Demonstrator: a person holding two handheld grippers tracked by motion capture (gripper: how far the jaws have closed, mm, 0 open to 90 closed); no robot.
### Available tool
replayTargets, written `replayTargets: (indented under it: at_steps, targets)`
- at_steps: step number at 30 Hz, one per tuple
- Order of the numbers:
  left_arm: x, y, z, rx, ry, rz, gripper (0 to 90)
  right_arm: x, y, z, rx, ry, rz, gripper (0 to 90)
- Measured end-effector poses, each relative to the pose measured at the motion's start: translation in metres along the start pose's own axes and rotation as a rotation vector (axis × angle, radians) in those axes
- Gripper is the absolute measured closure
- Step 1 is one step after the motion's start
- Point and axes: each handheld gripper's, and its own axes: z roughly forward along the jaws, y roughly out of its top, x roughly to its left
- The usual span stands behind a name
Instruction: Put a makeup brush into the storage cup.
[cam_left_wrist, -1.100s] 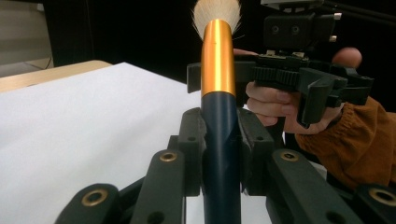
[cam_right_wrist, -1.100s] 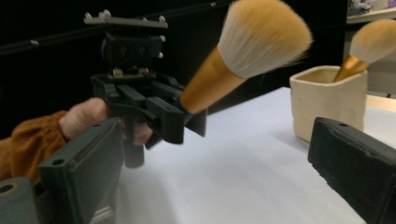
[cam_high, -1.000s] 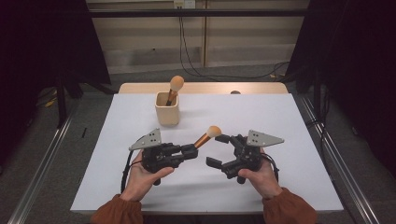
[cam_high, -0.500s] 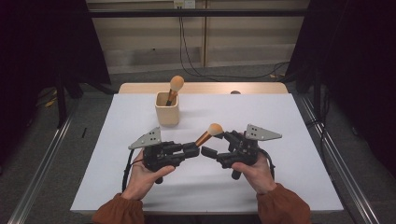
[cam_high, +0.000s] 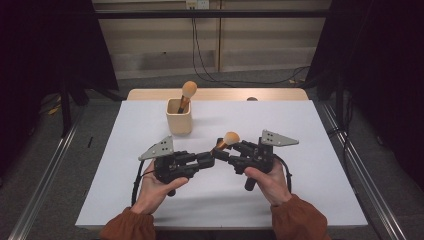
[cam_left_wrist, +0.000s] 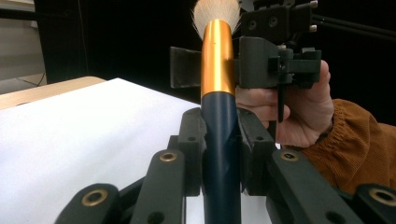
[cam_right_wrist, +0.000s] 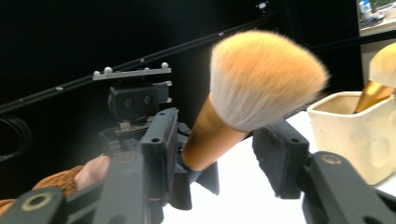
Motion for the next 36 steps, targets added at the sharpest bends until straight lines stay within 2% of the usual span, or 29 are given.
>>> replayTargets:
  at_steps: [6,13,21,24,27,33,36]
  targets:
    - [-0.0006,-0.0013,0.0017,0.001,-0.008,0.007,74.1,-0.0021,-0.0014,0.0005,0.001,0.034,0.048,67.5]
    - [-0.0002,-0.0016,0.0032,0.006,-0.008,0.024,73.4,-0.0047,-0.0013,-0.0013,0.003,0.061,0.085,71.0]
    - [0.0005,-0.0022,0.0031,0.019,0.001,0.022,71.1,-0.0042,-0.001,-0.0019,0.02,0.068,0.086,72.7]
    - [0.0015,-0.0019,0.0025,0.024,0.018,0.02,66.7,-0.0043,-0.0004,-0.0019,0.014,0.065,0.083,72.9]
    - [0.001,-0.0018,0.0018,0.033,0.027,0.023,66.5,-0.0044,0.0002,-0.0018,0.017,0.062,0.08,73.0]
    - [0.0014,-0.0006,-0.0024,0.049,0.055,0.019,56.7,-0.0061,0.0018,-0.0039,0.027,0.058,0.076,73.1]
    - [0.0012,0.0002,-0.0055,0.05,0.068,0.017,54.8,-0.007,0.0028,-0.0057,0.03,0.048,0.07,73.1]
